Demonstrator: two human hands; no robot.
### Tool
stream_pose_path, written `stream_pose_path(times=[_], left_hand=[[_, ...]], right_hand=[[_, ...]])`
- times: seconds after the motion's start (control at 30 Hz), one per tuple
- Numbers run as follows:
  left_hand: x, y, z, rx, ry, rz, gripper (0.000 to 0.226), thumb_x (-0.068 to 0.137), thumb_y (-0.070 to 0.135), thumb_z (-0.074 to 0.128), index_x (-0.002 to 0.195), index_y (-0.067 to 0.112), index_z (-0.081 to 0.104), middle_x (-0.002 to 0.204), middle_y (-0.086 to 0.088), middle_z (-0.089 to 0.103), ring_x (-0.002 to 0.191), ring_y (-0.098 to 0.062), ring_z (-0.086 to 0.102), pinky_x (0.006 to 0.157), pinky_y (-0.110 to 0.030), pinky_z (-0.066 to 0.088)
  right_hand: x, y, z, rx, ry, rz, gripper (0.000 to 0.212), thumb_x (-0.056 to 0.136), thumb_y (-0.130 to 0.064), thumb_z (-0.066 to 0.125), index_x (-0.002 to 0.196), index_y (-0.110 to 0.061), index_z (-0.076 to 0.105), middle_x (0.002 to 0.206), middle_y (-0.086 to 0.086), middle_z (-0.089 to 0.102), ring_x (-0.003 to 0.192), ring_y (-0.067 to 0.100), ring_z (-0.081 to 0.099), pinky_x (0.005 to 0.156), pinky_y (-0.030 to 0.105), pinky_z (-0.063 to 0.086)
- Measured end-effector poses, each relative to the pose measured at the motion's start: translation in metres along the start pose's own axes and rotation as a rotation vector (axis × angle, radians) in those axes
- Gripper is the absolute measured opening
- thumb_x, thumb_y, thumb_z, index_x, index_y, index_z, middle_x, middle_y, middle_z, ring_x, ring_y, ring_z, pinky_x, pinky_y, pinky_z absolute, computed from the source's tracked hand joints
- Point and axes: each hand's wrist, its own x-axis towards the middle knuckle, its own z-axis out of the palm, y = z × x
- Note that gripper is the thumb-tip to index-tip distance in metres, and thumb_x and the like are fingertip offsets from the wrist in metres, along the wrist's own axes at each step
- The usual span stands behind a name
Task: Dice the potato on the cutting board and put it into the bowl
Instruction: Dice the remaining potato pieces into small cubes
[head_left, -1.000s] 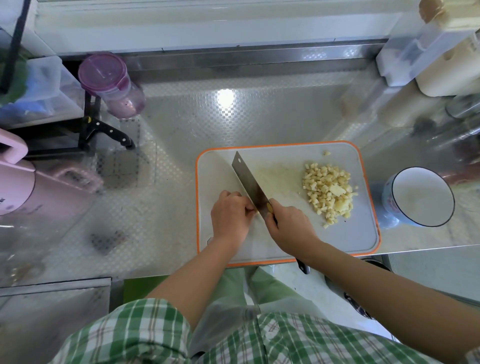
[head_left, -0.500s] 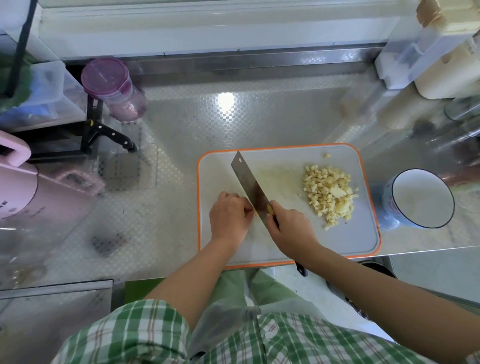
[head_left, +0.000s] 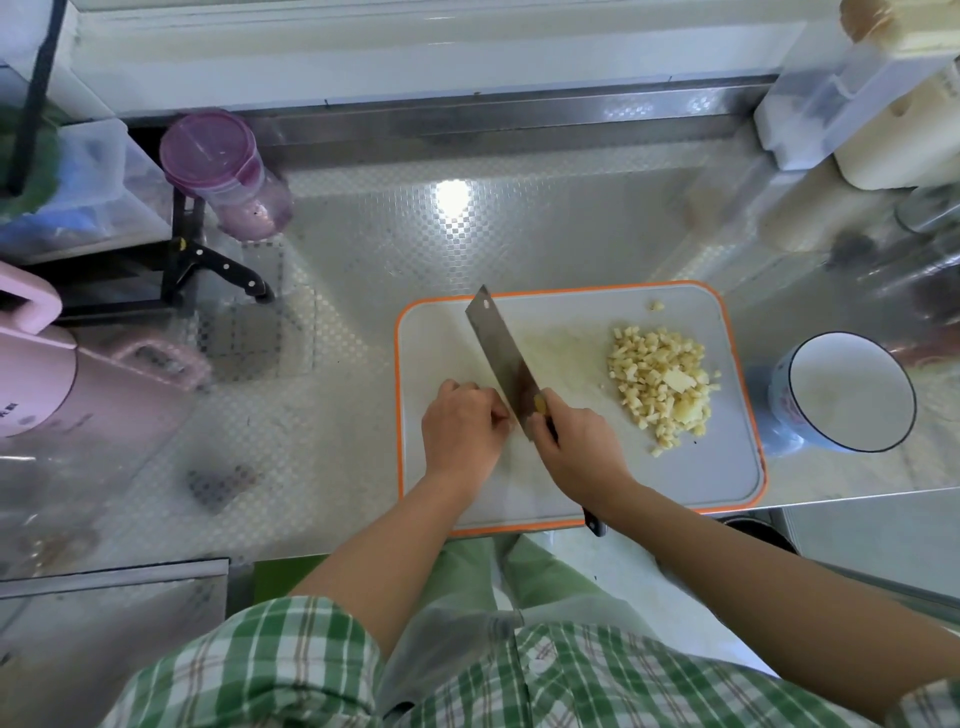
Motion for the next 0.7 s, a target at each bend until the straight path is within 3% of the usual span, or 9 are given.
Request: stream_pose_path(times=[0.1,0.27,0.4,0.47,0.57,0.7], left_hand=[[0.001,-0.003,0.001,-0.039,0.006,0.054,0.008,0.080,0.025,0.069,0.089,0.025,0.069,0.087,0.006,0.065,0.093,-0.018,0.051,0.065,-0.031,0.046],[0.007,-0.004,-0.001,0.056,0.009,0.263,0.038,0.076,0.018,0.074,0.111,0.027,0.062,0.088,0.000,0.059,0.095,-0.021,0.049,0.067,-0.031,0.045],[0.012,-0.001,0.000,0.105,0.008,0.349,0.019,0.074,0.016,0.077,0.090,0.025,0.071,0.083,0.000,0.060,0.090,-0.022,0.051,0.064,-0.030,0.046],[0.013,-0.001,0.003,0.097,0.037,0.320,0.012,0.072,0.018,0.079,0.079,0.023,0.071,0.079,0.000,0.060,0.086,-0.022,0.053,0.061,-0.030,0.045],[0.011,0.002,0.004,0.054,0.050,0.202,0.009,0.076,0.026,0.077,0.082,0.022,0.072,0.082,0.001,0.063,0.089,-0.022,0.052,0.064,-0.032,0.044],[0.006,0.005,0.004,0.055,0.085,0.141,0.020,0.077,0.036,0.075,0.086,0.021,0.066,0.084,0.001,0.063,0.090,-0.021,0.052,0.066,-0.032,0.043]], right_hand=[[0.001,0.008,-0.013,0.155,0.101,0.034,0.007,0.098,-0.019,0.046,0.090,-0.019,0.046,0.049,-0.004,0.039,0.047,0.023,0.041,0.047,0.033,0.029],[0.000,0.020,-0.032,0.222,0.124,0.089,0.032,0.097,-0.017,0.047,0.074,-0.034,0.033,0.049,0.001,0.040,0.045,0.019,0.037,0.047,0.033,0.027],[-0.007,0.028,-0.034,0.267,0.109,0.145,0.034,0.096,-0.016,0.047,0.068,-0.030,0.032,0.050,0.003,0.037,0.045,0.016,0.032,0.047,0.032,0.025],[-0.010,0.030,-0.034,0.261,0.095,0.147,0.030,0.096,-0.018,0.048,0.070,-0.024,0.035,0.051,0.007,0.039,0.045,0.020,0.035,0.047,0.035,0.026],[-0.011,0.029,-0.032,0.235,0.068,0.143,0.023,0.096,-0.019,0.047,0.075,-0.016,0.039,0.053,0.011,0.046,0.048,0.029,0.044,0.047,0.041,0.032],[-0.012,0.021,-0.029,0.150,0.025,0.108,0.034,0.096,-0.018,0.046,0.067,-0.025,0.029,0.050,-0.002,0.036,0.044,0.017,0.034,0.047,0.033,0.026]])
